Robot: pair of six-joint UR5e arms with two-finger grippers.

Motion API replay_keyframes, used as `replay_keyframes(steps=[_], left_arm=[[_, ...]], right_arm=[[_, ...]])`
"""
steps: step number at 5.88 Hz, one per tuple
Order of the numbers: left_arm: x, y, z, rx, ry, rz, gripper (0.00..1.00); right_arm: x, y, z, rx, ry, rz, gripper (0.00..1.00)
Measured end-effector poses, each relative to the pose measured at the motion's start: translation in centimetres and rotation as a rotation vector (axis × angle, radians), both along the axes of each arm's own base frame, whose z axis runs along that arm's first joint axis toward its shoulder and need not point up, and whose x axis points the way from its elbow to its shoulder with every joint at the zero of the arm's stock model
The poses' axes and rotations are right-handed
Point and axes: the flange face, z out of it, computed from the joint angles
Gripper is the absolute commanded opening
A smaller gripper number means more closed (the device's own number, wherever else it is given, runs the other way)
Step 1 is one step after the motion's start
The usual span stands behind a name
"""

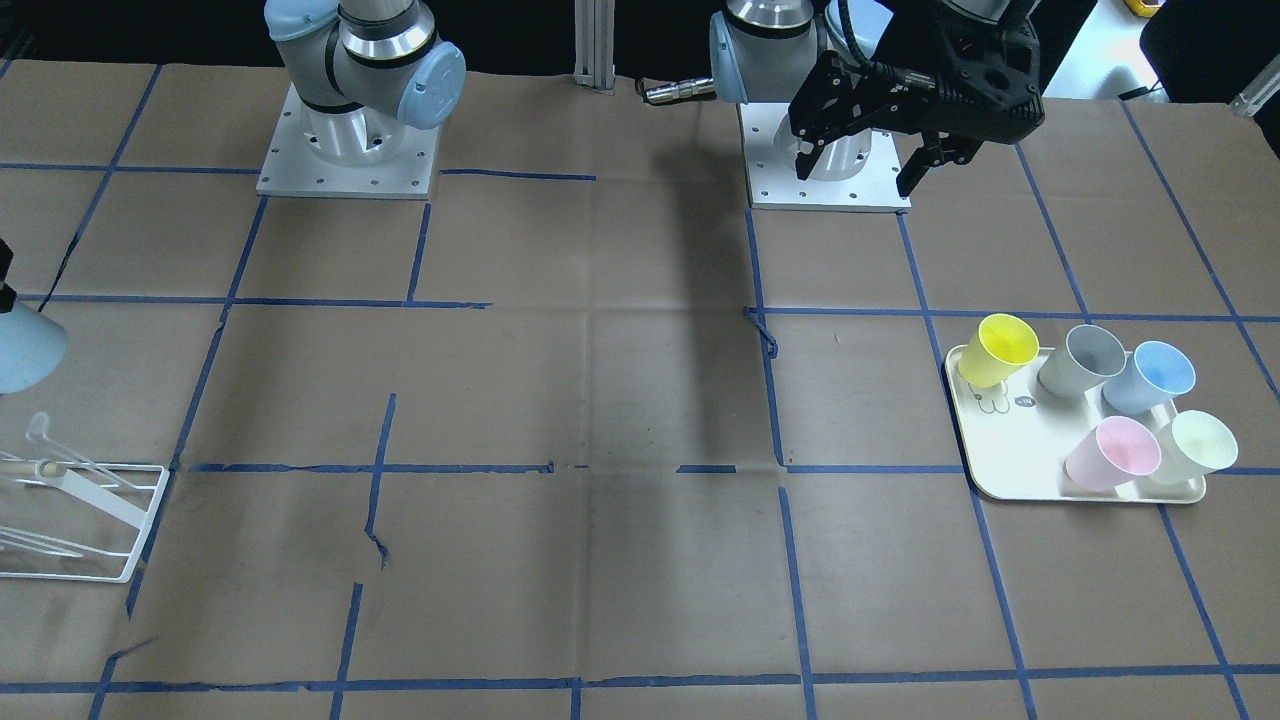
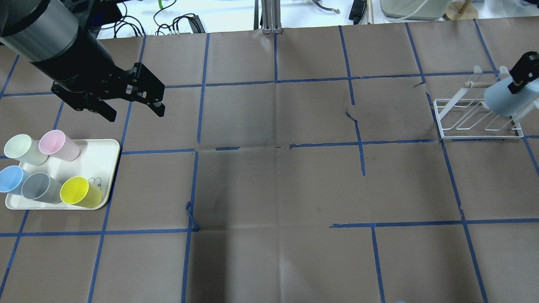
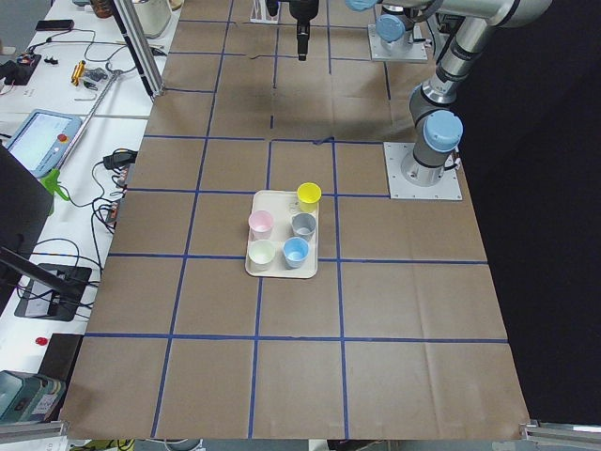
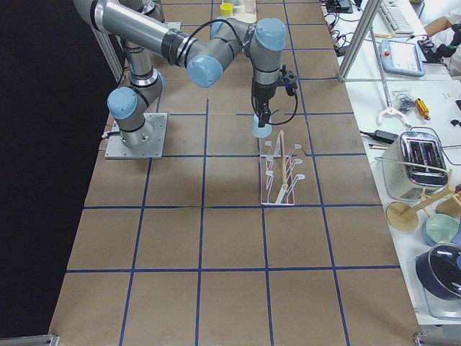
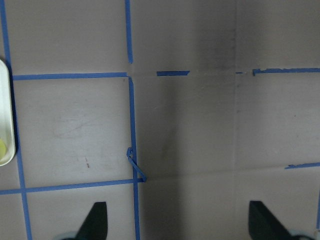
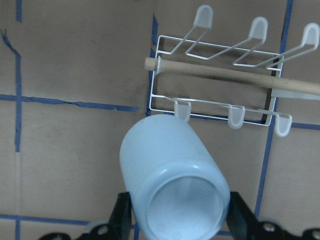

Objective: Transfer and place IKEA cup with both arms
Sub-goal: 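Lift the light blue cup off the rack dowel with the right gripper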

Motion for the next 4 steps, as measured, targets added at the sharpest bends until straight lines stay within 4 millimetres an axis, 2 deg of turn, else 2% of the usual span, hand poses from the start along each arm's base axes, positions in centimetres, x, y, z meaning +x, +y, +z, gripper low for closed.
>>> replay_keyframes(steps=[1, 2, 4], left_arm=[[1.2, -0.2, -0.2, 0.016, 0.066, -0.003, 0.98], [2.6, -0.2, -0.7, 0.042, 0.149, -0.018, 0.98], [5.6, 0.0, -2.2, 0.098, 0.394, -0.055, 0.98]], right_arm=[[2.1, 0.0, 2.6, 0.015, -0.098, 0.021, 0.29], [5.1, 0.2, 3.8, 0.032, -0.265, 0.032, 0.29], [13.0, -0.2, 3.0, 0.086, -0.665, 0.034, 0.30]])
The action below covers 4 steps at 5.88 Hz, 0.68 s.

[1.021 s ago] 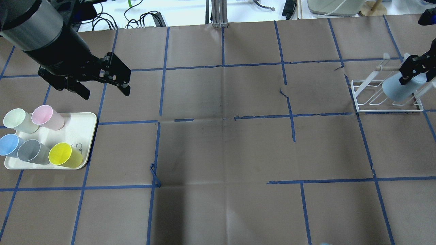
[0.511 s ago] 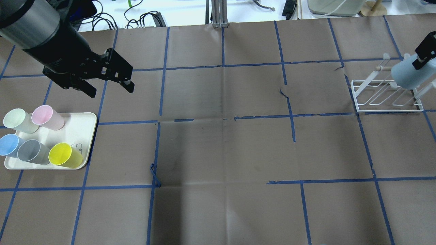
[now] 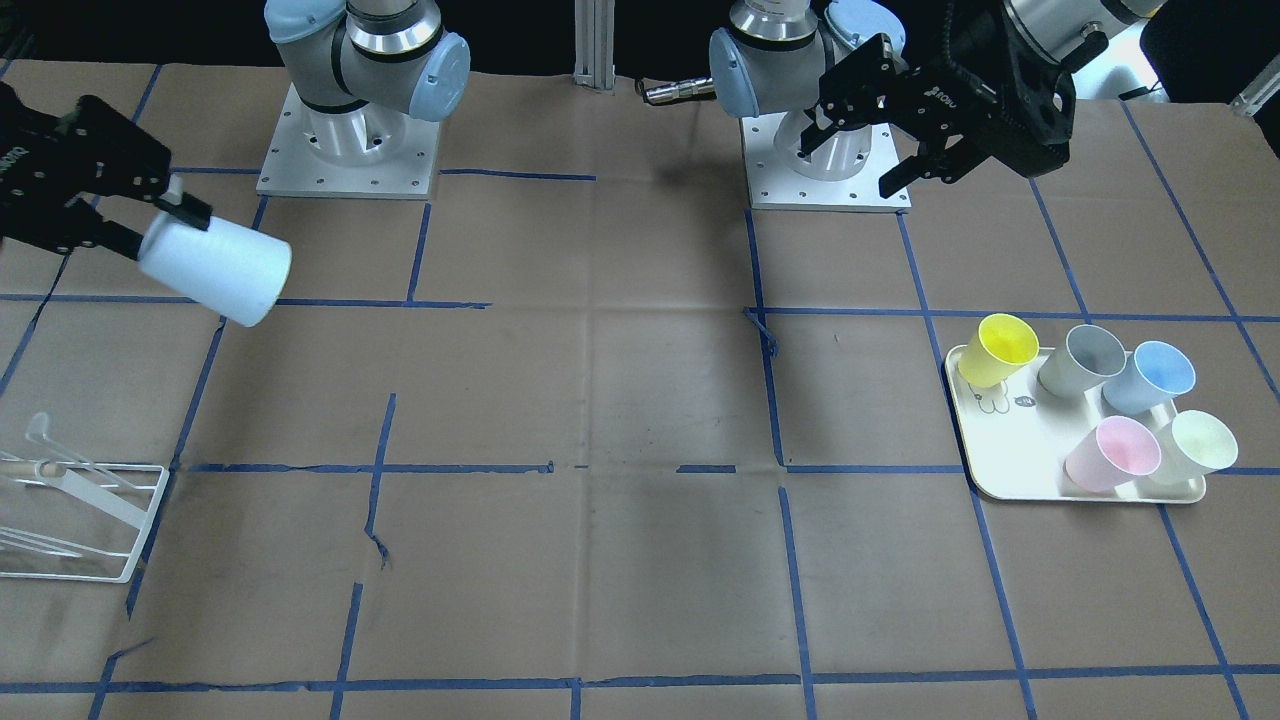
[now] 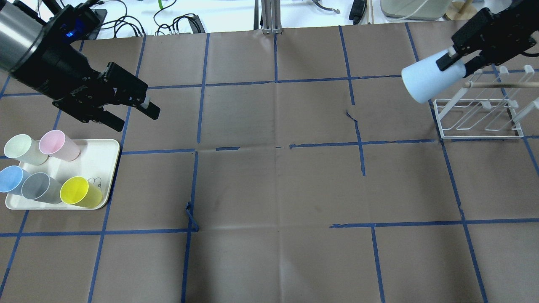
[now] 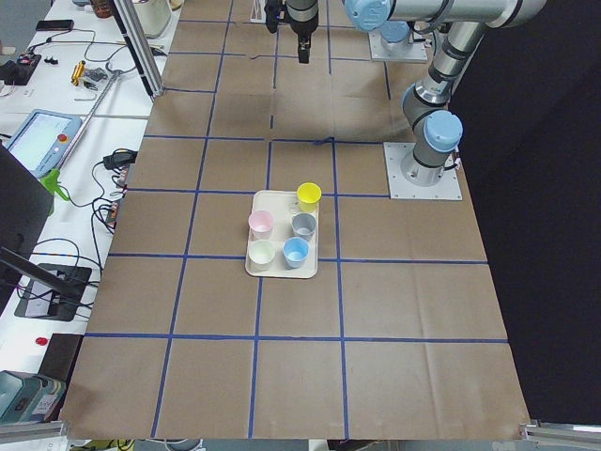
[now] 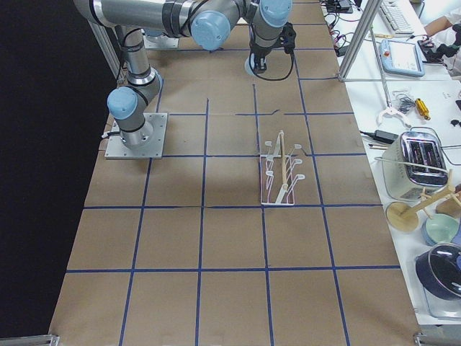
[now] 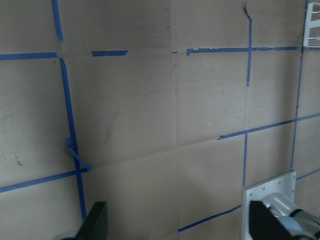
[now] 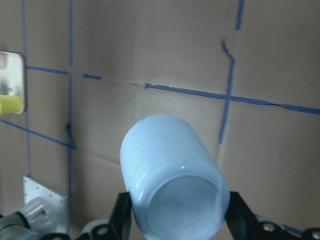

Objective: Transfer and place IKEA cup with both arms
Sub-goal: 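Carry the cup toward the left gripper while the left arm reaches toward it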

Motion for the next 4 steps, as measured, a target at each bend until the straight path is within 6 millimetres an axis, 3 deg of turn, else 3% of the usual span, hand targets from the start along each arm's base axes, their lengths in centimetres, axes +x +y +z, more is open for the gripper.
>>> replay_keyframes(steps=[1, 2, 3, 4], left_arm=[[1.5, 0.0, -1.0, 0.008, 0.159, 0.006, 0.98], [2.1, 0.0, -2.5, 0.001, 0.302, 0.031, 0.98], [1.8, -0.1, -4.4, -0.006, 0.429, 0.083, 0.98], [1.5, -0.3, -5.6, -0.010, 0.522, 0.140, 0.98]], right_arm=[[4.9, -0.2, -1.9, 0.022, -0.191, 0.014, 0.29], [9.9, 0.2, -5.3, 0.061, -0.409, -0.011, 0.29], [14.3, 1.2, -8.5, 0.105, -0.622, -0.086, 0.30], [17.4, 2.0, -10.3, 0.135, -0.758, -0.148, 0.32]])
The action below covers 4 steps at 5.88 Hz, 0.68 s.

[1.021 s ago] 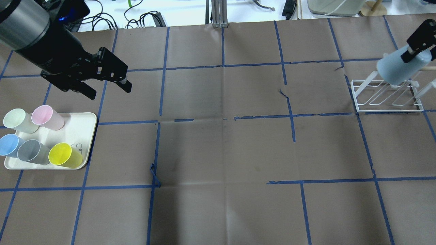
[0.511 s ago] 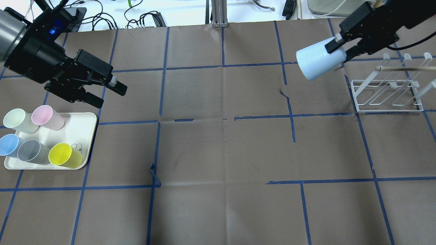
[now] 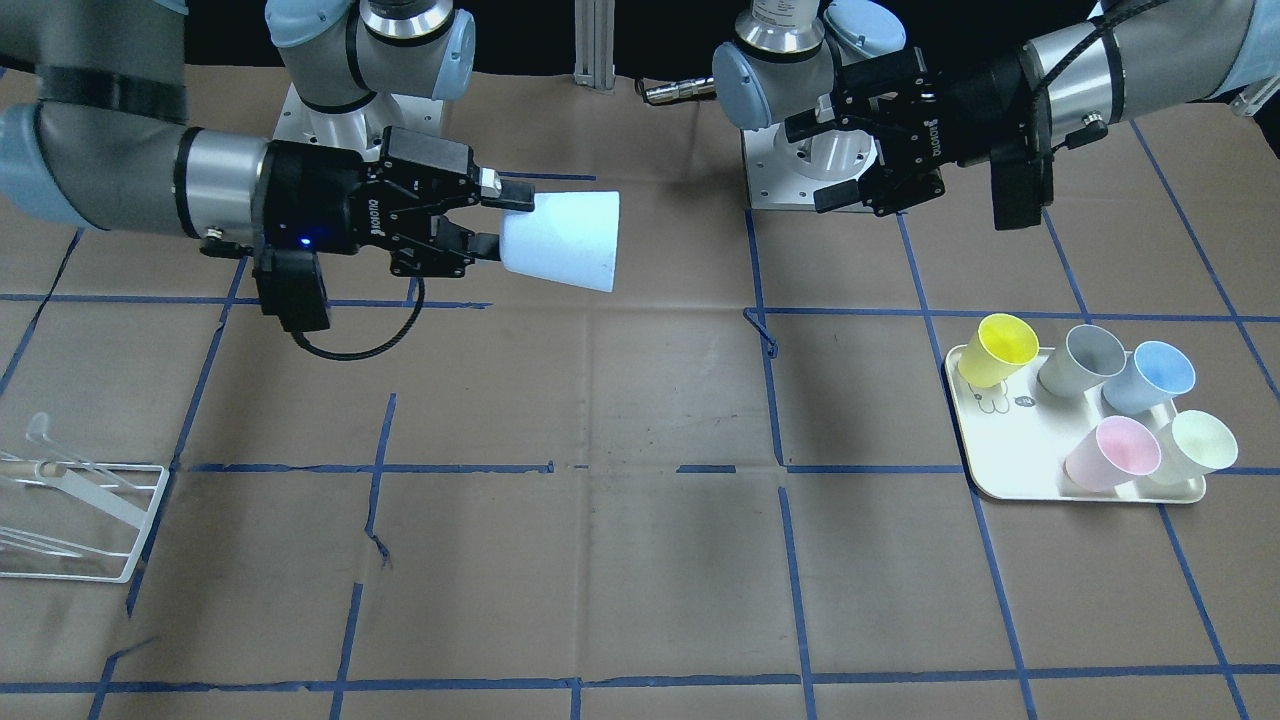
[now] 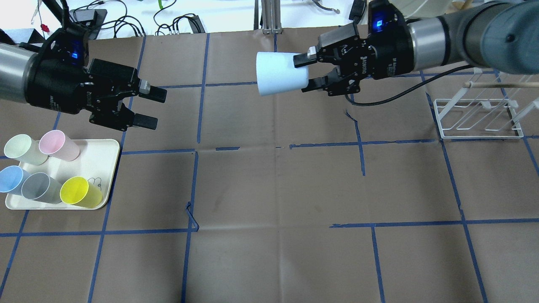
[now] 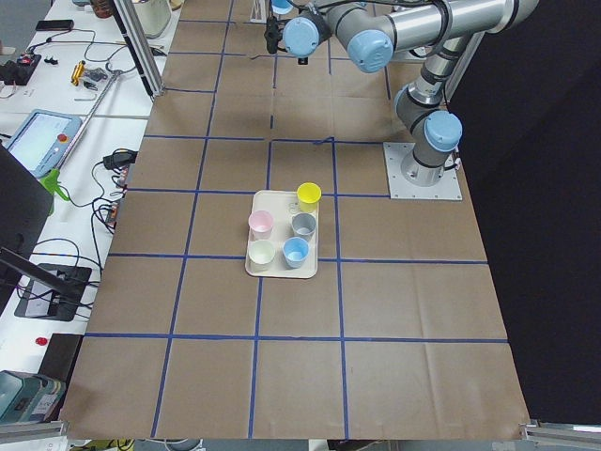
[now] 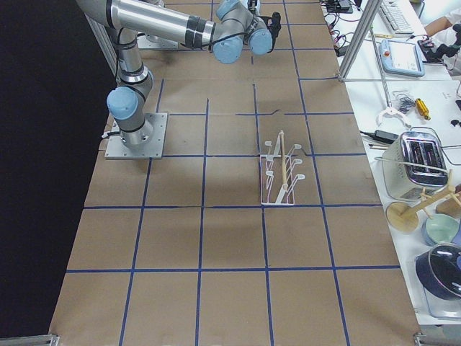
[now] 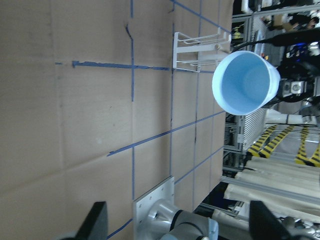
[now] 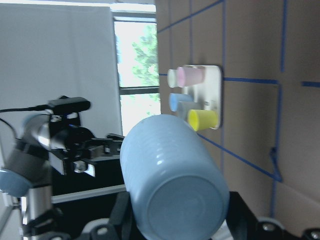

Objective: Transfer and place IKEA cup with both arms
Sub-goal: 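Carry the cup toward the left gripper while the left arm reaches toward it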

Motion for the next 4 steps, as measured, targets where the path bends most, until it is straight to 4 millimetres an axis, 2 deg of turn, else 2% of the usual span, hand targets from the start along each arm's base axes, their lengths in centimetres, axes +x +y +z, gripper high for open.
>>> replay_keyframes(steps=[1, 2, 4], left_arm=[[-0.2, -0.5, -0.7, 0.002, 0.069, 0.047, 0.98], [-1.1, -1.0, -0.7, -0.008, 0.130, 0.079, 0.98], [-4.5, -2.5, 0.3, -0.044, 0.206, 0.079, 0.97]], right_arm=[[1.8, 0.5, -0.8, 0.019, -0.054, -0.015, 0.32], [2.8, 0.8, -1.0, 0.023, -0.071, -0.012, 0.32], [3.4, 1.1, -1.1, 0.023, -0.078, -0.005, 0.32]])
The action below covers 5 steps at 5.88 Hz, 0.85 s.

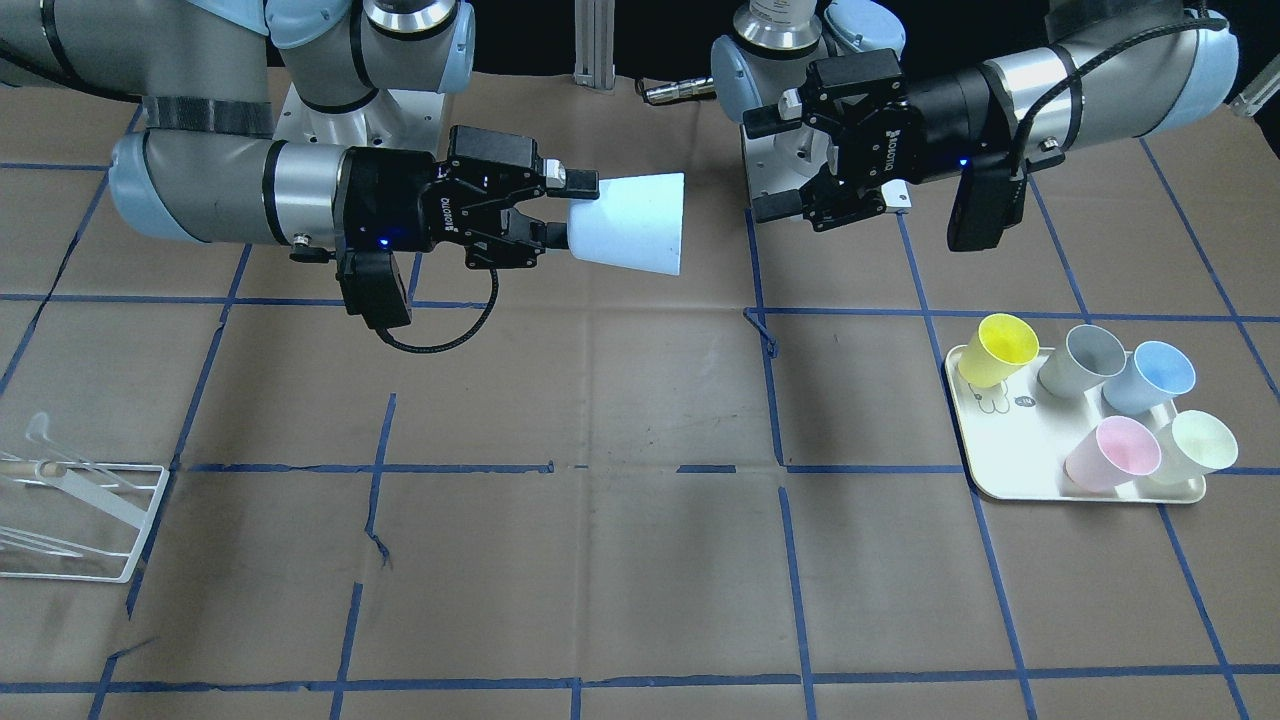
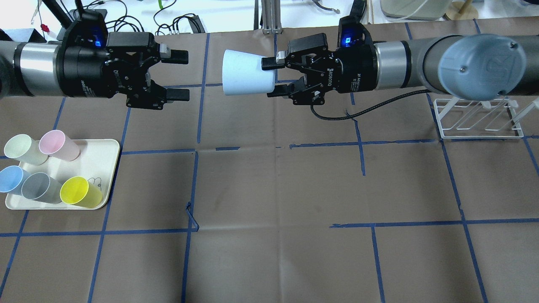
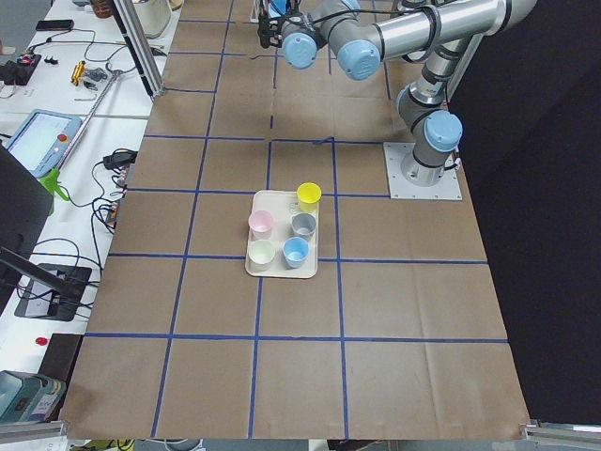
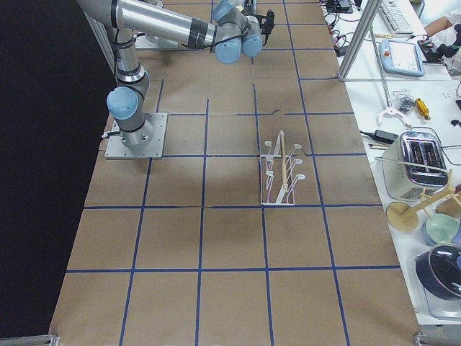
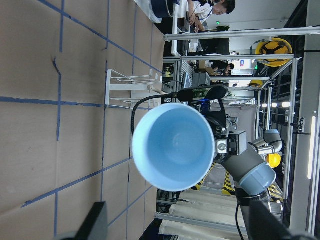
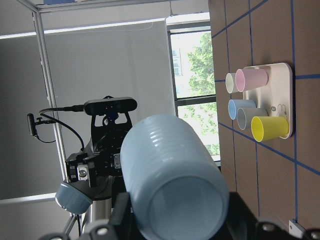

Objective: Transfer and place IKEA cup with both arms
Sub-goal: 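Carry the cup toward the left gripper while the left arm reaches toward it, then close the left gripper on the cup and open the right gripper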

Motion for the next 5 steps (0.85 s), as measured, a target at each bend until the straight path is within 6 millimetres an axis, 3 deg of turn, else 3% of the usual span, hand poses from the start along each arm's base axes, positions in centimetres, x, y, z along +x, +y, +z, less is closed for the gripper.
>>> replay_keyframes(steps=[2, 3, 4, 5], left_arm=[[-2.6, -1.8, 0.0, -0.026, 0.009, -0.037, 0.87], [-3.8, -2.2, 0.2, -0.029, 0.012, -0.059, 0.61], [-5.0, -2.2, 0.1, -0.037, 0.009, -0.086, 0.14], [-5.7, -2.3, 0.0, -0.048, 0.002, -0.105, 0.00]], right_arm=[[0.1, 0.0, 0.0, 0.001, 0.000, 0.001, 0.32], [0.1, 0.1, 0.0, 0.001, 0.000, 0.001, 0.32], [0.1, 0.1, 0.0, 0.001, 0.000, 0.001, 0.32], [0.1, 0.1, 0.0, 0.001, 0.000, 0.002, 0.32]])
